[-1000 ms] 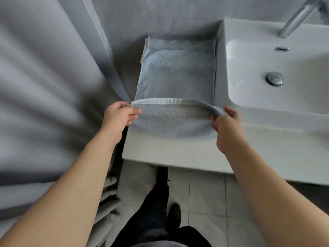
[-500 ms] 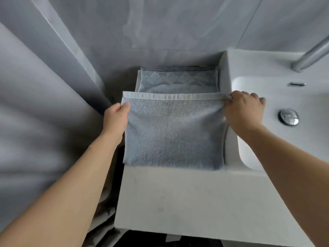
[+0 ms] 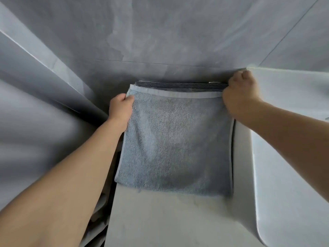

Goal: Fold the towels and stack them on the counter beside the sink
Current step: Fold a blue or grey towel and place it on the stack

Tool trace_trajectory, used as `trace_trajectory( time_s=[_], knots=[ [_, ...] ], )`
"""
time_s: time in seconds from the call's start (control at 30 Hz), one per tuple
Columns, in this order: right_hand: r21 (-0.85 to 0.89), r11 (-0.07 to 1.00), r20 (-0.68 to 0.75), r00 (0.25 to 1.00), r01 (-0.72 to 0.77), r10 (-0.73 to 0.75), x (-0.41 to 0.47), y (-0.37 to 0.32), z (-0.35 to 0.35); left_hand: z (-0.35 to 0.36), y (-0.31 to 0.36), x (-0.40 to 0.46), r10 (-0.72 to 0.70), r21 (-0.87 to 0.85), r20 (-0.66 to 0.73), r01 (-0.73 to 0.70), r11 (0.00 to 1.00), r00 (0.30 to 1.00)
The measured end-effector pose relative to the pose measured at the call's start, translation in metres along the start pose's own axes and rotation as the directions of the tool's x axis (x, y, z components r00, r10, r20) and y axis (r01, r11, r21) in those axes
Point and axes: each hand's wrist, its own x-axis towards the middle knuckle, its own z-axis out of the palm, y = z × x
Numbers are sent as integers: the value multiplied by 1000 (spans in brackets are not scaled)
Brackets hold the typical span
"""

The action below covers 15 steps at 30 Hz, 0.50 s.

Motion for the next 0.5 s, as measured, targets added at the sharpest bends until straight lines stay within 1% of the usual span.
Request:
trace_trajectory(
  time_s=[0.07, 0.17, 0.23, 0.3, 0.4, 0.47, 0.5],
  knots=[
    [-62, 998, 119, 993, 10, -3, 17, -7, 0, 8, 1, 14, -16, 9, -2, 16, 1000, 1000],
    [-124, 992, 246, 969, 36, -5, 30, -15, -1, 19, 1, 27, -107, -58, -5, 107, 993, 994],
    [-131, 991, 319, 948, 31, 12, 37, -15, -6, 23, -1, 34, -145, -54, -9, 145, 988, 989],
    [-136, 990, 358, 933, 30, 21, 46, -14, -9, 25, -3, 40, -151, -44, -23, 150, 988, 988],
    [-86, 996, 398, 917, -4, 38, 57, -14, -13, 27, -9, 47, -96, 30, -70, 98, 995, 993],
    [-49, 998, 424, 905, -25, 43, 60, -14, -12, 31, -11, 50, -9, 168, -76, 22, 986, 997],
    [-34, 999, 420, 906, -30, 42, 61, -14, -11, 32, -10, 51, 38, 249, -55, -23, 968, 998]
  ],
)
